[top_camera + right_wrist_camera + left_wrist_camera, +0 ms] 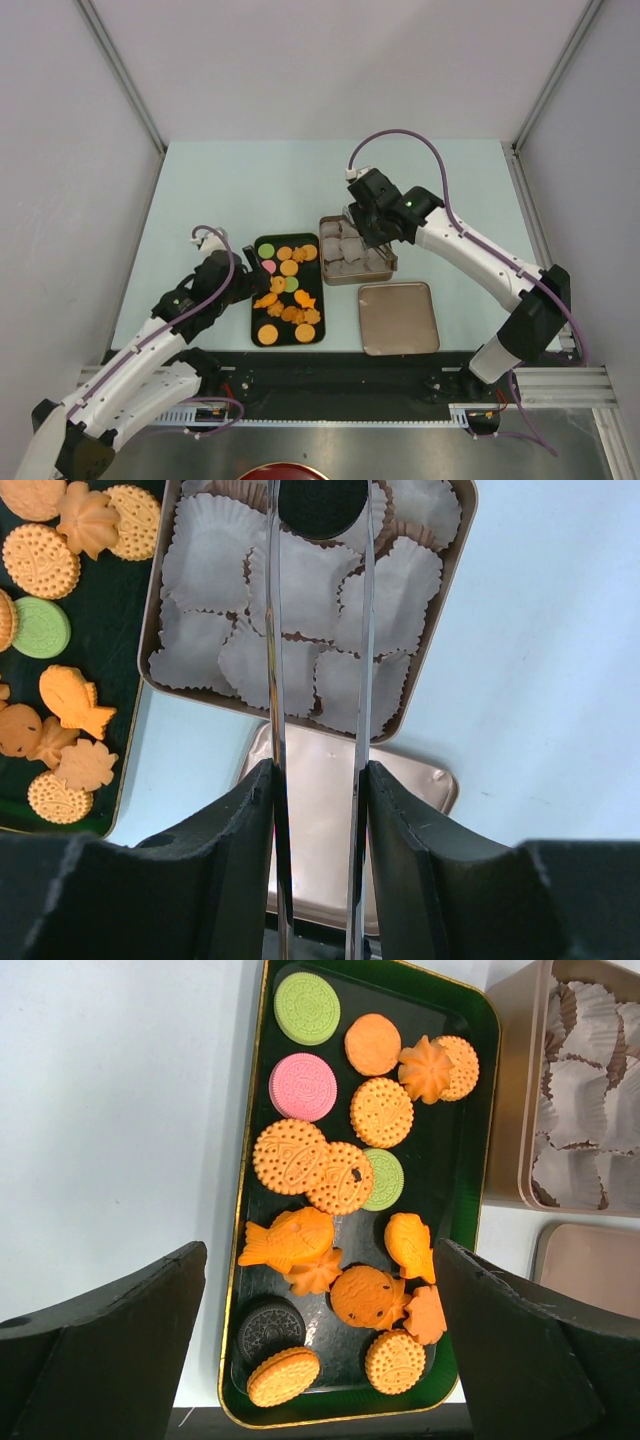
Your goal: Pack the cookies
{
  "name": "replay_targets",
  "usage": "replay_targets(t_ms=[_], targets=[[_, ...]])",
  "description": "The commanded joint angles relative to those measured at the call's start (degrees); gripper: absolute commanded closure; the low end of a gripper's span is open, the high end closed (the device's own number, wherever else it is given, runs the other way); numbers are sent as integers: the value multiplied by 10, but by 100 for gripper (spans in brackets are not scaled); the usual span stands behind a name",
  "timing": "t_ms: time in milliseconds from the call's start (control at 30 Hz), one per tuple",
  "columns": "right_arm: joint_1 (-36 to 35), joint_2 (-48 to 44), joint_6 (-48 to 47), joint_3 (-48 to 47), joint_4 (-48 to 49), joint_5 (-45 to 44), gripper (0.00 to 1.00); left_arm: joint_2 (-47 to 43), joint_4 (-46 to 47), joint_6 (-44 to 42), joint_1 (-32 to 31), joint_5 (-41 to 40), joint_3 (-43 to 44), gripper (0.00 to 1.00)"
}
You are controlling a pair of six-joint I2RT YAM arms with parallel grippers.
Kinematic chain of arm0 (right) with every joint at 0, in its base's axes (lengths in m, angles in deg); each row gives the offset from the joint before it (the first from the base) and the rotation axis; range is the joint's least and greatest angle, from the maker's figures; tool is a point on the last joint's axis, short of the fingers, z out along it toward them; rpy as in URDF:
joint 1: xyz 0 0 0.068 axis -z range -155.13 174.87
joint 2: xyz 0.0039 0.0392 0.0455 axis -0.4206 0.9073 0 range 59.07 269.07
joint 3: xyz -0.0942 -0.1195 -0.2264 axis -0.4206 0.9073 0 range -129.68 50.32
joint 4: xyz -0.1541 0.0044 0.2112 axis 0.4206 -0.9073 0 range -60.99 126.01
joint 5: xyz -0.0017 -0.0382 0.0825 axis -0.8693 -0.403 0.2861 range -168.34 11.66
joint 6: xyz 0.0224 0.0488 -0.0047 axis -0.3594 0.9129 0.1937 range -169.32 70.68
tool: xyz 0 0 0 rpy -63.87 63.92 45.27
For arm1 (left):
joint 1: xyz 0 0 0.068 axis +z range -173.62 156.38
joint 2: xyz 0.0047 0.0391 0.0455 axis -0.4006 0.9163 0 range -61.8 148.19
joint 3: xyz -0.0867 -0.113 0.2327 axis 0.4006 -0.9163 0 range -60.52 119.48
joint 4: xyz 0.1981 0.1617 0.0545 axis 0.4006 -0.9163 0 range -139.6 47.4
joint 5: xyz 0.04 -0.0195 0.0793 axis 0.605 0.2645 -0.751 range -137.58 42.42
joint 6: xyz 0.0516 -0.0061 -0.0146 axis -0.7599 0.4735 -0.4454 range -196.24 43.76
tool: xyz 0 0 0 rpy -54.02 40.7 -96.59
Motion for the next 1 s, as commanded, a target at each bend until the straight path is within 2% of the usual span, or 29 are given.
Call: replay_targets(t_ms=[0, 667, 967], targets=[[7, -12, 4, 8, 53, 22, 69, 8, 25, 2, 3, 6, 15, 0], [9, -30, 19, 94, 74, 44, 68, 13, 28, 5, 3, 14, 9, 0], [7, -35, 24, 110, 79, 50, 65, 9, 26, 6, 3, 15, 6, 0]])
